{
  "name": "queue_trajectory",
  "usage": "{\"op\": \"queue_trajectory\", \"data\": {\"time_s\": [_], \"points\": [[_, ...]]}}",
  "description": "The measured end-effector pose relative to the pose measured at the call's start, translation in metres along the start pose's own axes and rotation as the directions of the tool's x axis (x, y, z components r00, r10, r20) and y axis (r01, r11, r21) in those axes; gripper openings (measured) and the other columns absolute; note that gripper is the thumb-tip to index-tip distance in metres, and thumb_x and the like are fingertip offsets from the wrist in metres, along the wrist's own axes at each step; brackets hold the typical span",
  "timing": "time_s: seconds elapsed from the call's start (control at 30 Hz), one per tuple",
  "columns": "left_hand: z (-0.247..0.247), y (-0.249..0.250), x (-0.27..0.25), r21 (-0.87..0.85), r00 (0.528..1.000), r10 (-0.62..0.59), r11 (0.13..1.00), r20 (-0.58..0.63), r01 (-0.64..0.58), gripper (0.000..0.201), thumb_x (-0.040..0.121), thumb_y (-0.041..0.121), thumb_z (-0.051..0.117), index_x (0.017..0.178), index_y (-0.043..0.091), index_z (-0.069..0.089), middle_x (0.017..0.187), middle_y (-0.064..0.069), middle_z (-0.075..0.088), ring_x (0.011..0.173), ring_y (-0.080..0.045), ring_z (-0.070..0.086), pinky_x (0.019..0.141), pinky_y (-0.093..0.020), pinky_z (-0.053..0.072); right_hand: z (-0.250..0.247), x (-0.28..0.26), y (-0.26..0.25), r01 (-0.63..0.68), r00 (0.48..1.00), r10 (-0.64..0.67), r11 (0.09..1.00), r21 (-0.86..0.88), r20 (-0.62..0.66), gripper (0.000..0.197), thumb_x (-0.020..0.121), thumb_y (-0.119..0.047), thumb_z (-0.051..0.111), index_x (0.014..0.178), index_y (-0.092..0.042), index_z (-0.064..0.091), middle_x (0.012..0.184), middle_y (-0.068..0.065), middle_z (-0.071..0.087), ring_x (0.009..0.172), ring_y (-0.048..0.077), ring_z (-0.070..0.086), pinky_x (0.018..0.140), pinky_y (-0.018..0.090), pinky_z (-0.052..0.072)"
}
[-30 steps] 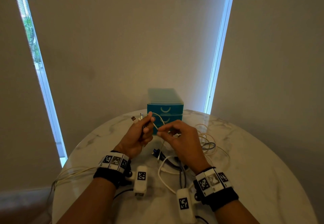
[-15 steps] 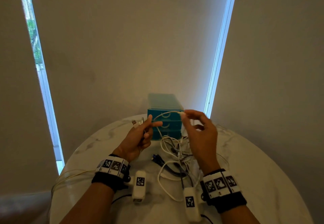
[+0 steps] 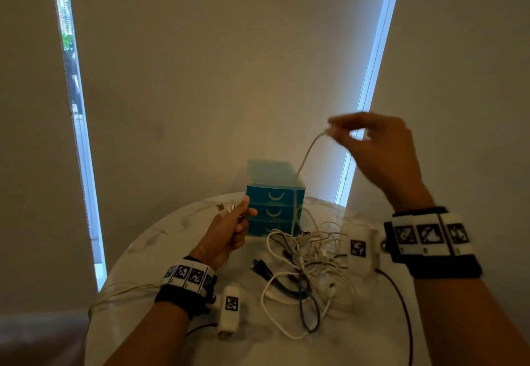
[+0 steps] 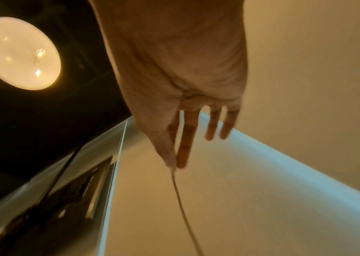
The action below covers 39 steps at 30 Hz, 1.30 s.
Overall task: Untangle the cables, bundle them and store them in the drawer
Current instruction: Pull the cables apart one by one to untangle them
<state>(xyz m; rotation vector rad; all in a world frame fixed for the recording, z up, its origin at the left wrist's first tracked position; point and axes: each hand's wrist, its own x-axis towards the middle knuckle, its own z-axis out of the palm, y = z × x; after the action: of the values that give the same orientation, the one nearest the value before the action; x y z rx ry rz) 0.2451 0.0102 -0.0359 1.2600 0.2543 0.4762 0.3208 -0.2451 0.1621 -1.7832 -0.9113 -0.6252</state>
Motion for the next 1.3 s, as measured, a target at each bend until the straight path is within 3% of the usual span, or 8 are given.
{"op": "queue_trajectory", "data": {"time_s": [0.1, 0.17, 0.27, 0.5, 0.77, 0.9, 1.17, 1.3], "points": [[-0.001, 0.002, -0.001, -0.028, 1.0, 0.014, 1.0, -0.01, -0.015, 0.048, 0.097, 0.06, 0.063, 0.101, 0.013, 0.068, 0.062, 0.003, 0.035, 0.049, -0.01, 0.023, 0.049, -0.028, 0.016, 0.004, 0.013, -0.015, -0.012, 0.997, 0.056, 0.807, 0.591, -0.057, 0.027, 0.099, -0.023, 0.076, 0.126, -0.024, 0.074, 0.112, 0.001, 0.079, 0.112, 0.011, 0.074, 0.099, 0.026, 0.058], [-0.001, 0.003, -0.001, -0.066, 1.0, 0.004, 0.998, -0.003, -0.004, 0.049, 0.095, 0.062, 0.065, 0.099, 0.013, 0.067, 0.062, 0.004, 0.032, 0.049, -0.01, 0.022, 0.05, -0.029, 0.013, 0.019, 0.009, -0.014, -0.184, 0.975, 0.194, 0.428, 0.885, 0.109, 0.02, 0.103, -0.015, 0.068, 0.123, -0.011, 0.067, 0.117, 0.012, 0.075, 0.114, 0.025, 0.076, 0.099, 0.039, 0.061], [-0.002, 0.004, -0.001, -0.171, 0.999, -0.01, 0.985, 0.041, 0.017, 0.054, 0.096, 0.068, 0.06, 0.089, 0.016, 0.068, 0.062, 0.004, 0.03, 0.047, -0.009, 0.02, 0.051, -0.028, 0.01, 0.061, -0.029, 0.003, -0.456, 0.867, 0.287, 0.124, 0.881, 0.408, 0.018, 0.106, -0.021, 0.062, 0.113, -0.006, 0.067, 0.098, 0.009, 0.075, 0.087, 0.016, 0.077, 0.077, 0.03, 0.064], [0.0, 0.01, -0.002, -0.248, 0.985, 0.026, 0.969, 0.172, 0.018, 0.078, 0.091, 0.087, 0.048, 0.088, 0.013, 0.071, 0.067, 0.0, 0.037, 0.049, -0.012, 0.022, 0.052, -0.032, 0.009, 0.166, -0.127, 0.06, -0.648, 0.745, 0.521, 0.412, 0.641, 0.417, 0.035, 0.097, -0.029, 0.076, 0.114, 0.001, 0.074, 0.091, 0.008, 0.078, 0.073, 0.009, 0.072, 0.063, 0.022, 0.055], [0.012, 0.002, -0.007, 0.056, 0.984, 0.084, 0.994, 0.155, -0.094, 0.031, 0.096, 0.049, 0.075, 0.083, 0.021, 0.072, 0.067, 0.002, 0.042, 0.057, -0.011, 0.024, 0.055, -0.033, 0.012, 0.169, -0.133, 0.066, -0.591, 0.771, 0.516, 0.357, 0.724, 0.375, 0.038, 0.095, -0.028, 0.078, 0.115, 0.003, 0.069, 0.088, 0.006, 0.079, 0.078, 0.01, 0.074, 0.068, 0.023, 0.057], [0.009, 0.004, -0.003, -0.008, 0.977, 0.214, 0.977, -0.019, -0.214, 0.036, 0.092, 0.049, 0.075, 0.094, 0.013, 0.071, 0.063, 0.0, 0.034, 0.052, -0.012, 0.024, 0.046, -0.025, 0.021, 0.165, -0.134, 0.073, -0.714, 0.695, 0.418, 0.299, 0.633, 0.585, 0.04, 0.099, -0.039, 0.073, 0.115, -0.003, 0.069, 0.099, 0.01, 0.077, 0.084, 0.016, 0.076, 0.077, 0.029, 0.059], [-0.01, 0.009, 0.005, -0.289, 0.907, 0.216, 0.899, -0.362, -0.329, 0.044, 0.103, 0.065, 0.046, 0.087, 0.026, 0.056, 0.068, 0.004, 0.051, 0.046, -0.006, 0.03, 0.039, -0.02, 0.025, 0.148, -0.145, 0.092, -0.59, 0.41, 0.046, 0.775, 0.227, 0.911, 0.046, 0.101, -0.029, 0.073, 0.146, -0.026, 0.061, 0.142, -0.007, 0.069, 0.134, 0.013, 0.063, 0.113, 0.034, 0.05], [-0.012, 0.013, 0.006, -0.364, 0.927, 0.211, 0.874, -0.312, -0.321, 0.039, 0.106, 0.063, 0.042, 0.092, 0.028, 0.052, 0.072, 0.007, 0.06, 0.044, -0.004, 0.028, 0.038, -0.019, 0.022, 0.151, -0.145, 0.092, -0.429, 0.417, 0.096, 0.898, 0.103, 0.904, 0.047, 0.096, -0.044, 0.076, 0.141, -0.033, 0.065, 0.14, -0.014, 0.069, 0.13, 0.005, 0.064, 0.118, 0.038, 0.048]]}}
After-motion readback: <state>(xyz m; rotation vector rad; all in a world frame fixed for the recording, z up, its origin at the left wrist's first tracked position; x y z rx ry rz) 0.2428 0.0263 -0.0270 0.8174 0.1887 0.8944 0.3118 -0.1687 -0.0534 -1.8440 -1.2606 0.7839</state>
